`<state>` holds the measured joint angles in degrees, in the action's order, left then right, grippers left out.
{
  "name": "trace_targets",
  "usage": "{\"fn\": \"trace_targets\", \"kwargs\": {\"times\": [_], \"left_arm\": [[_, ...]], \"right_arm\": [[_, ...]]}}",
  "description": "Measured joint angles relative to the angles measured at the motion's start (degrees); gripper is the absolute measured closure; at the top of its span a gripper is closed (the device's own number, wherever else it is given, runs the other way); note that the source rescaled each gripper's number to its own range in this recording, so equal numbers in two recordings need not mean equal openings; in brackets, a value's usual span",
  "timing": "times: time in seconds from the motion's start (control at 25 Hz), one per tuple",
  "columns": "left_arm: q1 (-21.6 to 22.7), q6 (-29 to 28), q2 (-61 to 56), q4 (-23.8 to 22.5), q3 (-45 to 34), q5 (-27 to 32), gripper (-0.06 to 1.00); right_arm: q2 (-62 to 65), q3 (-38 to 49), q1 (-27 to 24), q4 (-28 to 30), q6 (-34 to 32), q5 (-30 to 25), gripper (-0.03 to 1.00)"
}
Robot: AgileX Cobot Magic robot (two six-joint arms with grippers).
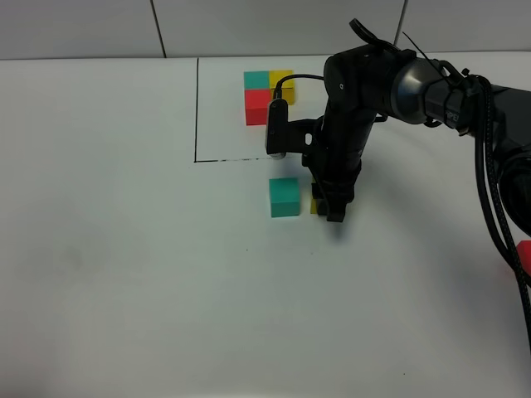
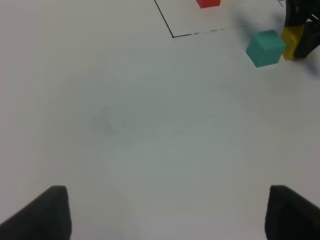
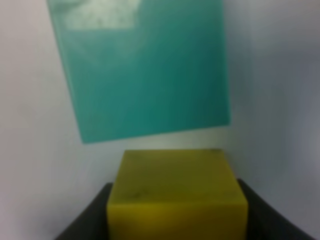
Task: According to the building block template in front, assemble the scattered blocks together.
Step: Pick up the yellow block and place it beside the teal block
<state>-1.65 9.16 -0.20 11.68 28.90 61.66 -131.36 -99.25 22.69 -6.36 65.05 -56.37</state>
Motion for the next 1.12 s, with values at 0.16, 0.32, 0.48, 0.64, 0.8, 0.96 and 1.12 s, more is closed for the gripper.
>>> {"fn": "trace_targets", "kwargs": {"times": [0.16, 0.32, 0.48, 0.64, 0.8, 0.96, 1.12], "left_arm": [[0.00, 0.00, 0.00, 0.00, 0.00, 0.00, 0.15], [0.00, 0.00, 0.00, 0.00, 0.00, 0.00, 0.15], [0.00, 0.00, 0.00, 0.00, 0.00, 0.00, 0.15], [0.00, 0.00, 0.00, 0.00, 0.00, 0.00, 0.15], [0.00, 0.00, 0.00, 0.00, 0.00, 0.00, 0.15], [0.00, 0.00, 0.00, 0.00, 0.00, 0.00, 0.15], [0.00, 0.00, 0.00, 0.00, 0.00, 0.00, 0.15]], "right_arm": [[0.00, -0.05, 0.31, -1.33, 0.55, 0.00, 0.96], [-0.06, -0.06, 1.34, -1.61, 0.94, 0.71, 0.96], [-0.45, -0.17, 1.86, -1.49, 0.94, 1.39, 0.96], [-0.97, -0.35, 1.86, -1.49, 0.94, 1.27, 0.96], [-1.15, -0.72, 1.86, -1.54, 1.21, 0.92, 0.96], [-1.21, -0.72, 1.86, -1.08, 1.71, 0.92, 0.96], [-1.21, -0.72, 2.13, -0.49, 1.82, 0.92, 0.96]]}}
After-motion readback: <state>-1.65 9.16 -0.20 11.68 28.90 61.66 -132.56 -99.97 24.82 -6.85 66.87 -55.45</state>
